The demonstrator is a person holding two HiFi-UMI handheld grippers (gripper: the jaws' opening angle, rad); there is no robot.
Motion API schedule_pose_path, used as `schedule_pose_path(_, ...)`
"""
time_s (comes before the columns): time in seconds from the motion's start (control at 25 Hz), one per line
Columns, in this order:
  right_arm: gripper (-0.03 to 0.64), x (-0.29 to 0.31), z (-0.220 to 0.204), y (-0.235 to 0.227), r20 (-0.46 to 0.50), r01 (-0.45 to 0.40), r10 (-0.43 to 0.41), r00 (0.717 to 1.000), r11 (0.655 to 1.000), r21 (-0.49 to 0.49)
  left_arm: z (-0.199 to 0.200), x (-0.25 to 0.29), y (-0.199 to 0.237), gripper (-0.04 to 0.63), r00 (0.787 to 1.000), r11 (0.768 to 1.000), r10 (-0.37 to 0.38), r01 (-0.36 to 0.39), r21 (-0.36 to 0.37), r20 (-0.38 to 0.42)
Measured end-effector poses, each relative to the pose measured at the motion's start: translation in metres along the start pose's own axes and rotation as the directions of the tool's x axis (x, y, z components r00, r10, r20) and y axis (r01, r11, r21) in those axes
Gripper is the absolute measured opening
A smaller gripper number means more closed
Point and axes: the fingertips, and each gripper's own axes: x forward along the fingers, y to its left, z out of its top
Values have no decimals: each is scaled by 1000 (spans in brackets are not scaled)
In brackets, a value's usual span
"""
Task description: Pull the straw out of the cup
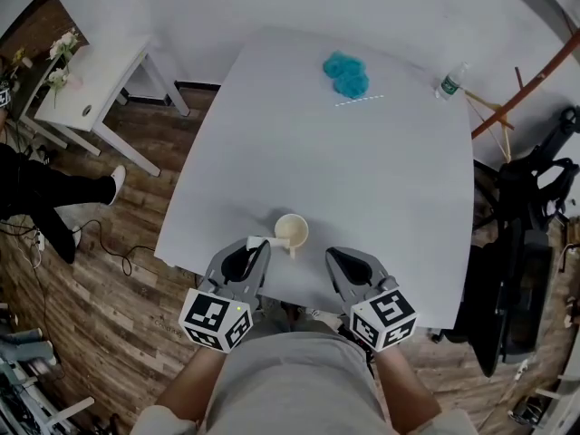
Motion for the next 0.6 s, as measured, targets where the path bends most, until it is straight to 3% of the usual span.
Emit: schedule_pose_path(0.6,5,-5,6,6,1,-16,16,1000,1000,-18,0,-28,-11,66,1000,1000,3,-3,9,21)
